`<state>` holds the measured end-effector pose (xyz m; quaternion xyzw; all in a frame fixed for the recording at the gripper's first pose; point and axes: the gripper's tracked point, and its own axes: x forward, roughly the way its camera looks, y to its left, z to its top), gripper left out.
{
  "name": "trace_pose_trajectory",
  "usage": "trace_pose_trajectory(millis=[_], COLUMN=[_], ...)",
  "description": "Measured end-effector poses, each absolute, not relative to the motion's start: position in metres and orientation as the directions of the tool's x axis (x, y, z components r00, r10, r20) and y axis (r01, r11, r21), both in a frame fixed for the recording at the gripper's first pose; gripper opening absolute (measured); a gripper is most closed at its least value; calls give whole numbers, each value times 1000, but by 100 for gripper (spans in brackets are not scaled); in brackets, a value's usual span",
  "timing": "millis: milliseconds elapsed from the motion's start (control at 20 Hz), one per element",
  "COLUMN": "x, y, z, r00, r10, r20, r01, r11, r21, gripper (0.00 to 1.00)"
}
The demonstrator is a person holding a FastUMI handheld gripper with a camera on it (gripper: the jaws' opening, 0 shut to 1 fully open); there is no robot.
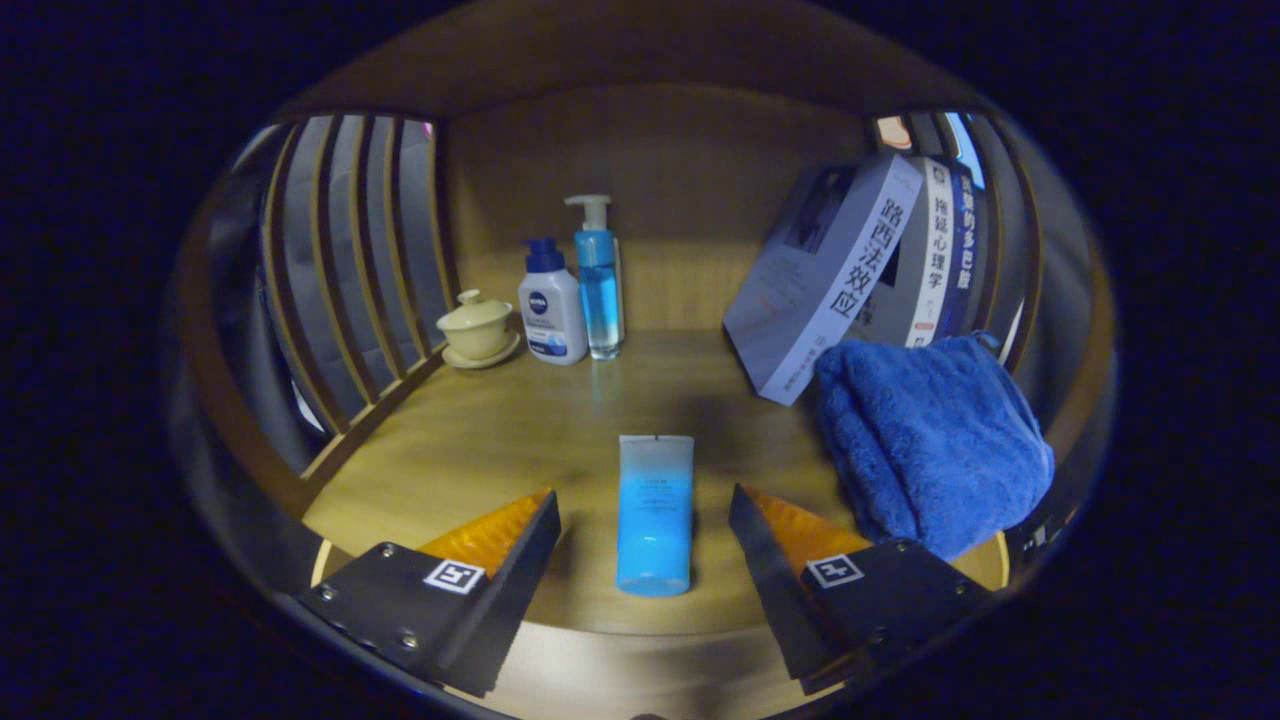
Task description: Pull open the drawer, take out the items inside it, and place them on the countertop above the cabinet.
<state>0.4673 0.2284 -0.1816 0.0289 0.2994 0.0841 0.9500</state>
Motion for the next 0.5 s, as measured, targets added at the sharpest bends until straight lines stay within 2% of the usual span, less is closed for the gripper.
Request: trace_pose_trajectory(millis=[200, 500], x=[420, 329], y=[221, 198], z=[-128, -78], r00=[865, 895], r10=[218, 277], r20=[-453, -349], r01=[-185, -234], r11=[976, 959], r21=[116, 161], gripper=[100, 100])
